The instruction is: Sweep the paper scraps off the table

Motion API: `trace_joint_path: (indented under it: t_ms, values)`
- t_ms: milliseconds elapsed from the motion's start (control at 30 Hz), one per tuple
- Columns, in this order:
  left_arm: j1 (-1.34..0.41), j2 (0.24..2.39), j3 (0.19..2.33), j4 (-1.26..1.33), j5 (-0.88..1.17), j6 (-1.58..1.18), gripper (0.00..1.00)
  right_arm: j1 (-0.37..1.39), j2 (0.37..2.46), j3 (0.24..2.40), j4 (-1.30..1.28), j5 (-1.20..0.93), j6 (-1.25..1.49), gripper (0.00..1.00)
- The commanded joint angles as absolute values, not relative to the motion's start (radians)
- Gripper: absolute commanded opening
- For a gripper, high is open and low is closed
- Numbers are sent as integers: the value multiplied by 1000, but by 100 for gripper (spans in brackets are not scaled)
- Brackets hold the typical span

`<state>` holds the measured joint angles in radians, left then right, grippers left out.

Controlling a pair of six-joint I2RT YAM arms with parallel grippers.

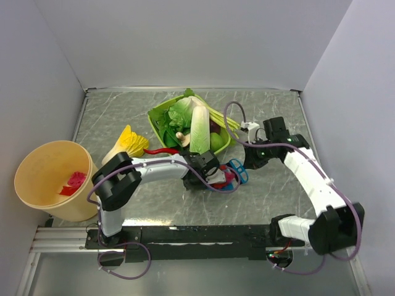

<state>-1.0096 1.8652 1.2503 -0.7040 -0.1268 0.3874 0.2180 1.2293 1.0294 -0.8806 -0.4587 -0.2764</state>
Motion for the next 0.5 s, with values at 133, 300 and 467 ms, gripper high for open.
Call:
trace_joint_path:
  t_ms: [133, 300, 467]
  values:
    - [-1011, 1730, 1175, -445, -11, 475, 1, 219, 1060, 1083, -1014, -374, -357, 0]
    - [-1011, 1723, 1172, -414, 28, 511, 1, 206, 1003, 1161, -1040, -399, -351, 0]
    - [-1014, 1718, 1184, -406, 66, 532, 1, 203, 966, 1180, -1065, -385, -342, 0]
